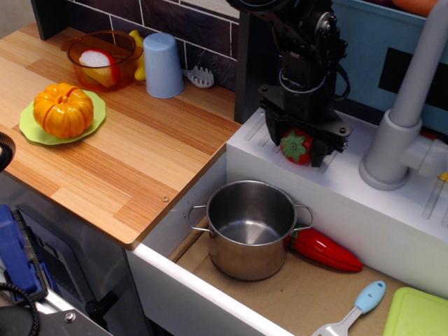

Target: Put strawberry in pot

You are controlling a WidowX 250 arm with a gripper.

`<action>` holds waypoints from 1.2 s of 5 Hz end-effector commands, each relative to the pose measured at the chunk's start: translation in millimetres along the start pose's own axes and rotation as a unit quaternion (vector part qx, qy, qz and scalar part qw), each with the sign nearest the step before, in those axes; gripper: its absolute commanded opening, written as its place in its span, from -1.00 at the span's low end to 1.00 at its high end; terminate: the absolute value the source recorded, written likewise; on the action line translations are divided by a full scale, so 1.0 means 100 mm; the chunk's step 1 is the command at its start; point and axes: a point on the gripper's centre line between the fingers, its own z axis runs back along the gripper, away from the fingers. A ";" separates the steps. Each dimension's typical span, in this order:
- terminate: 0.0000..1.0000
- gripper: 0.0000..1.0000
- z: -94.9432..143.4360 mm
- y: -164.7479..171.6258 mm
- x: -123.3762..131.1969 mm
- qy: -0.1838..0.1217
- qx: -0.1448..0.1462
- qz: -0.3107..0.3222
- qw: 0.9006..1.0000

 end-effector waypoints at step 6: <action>1.00 1.00 0.35 0.09 -0.43 0.067 0.017 0.006 0.998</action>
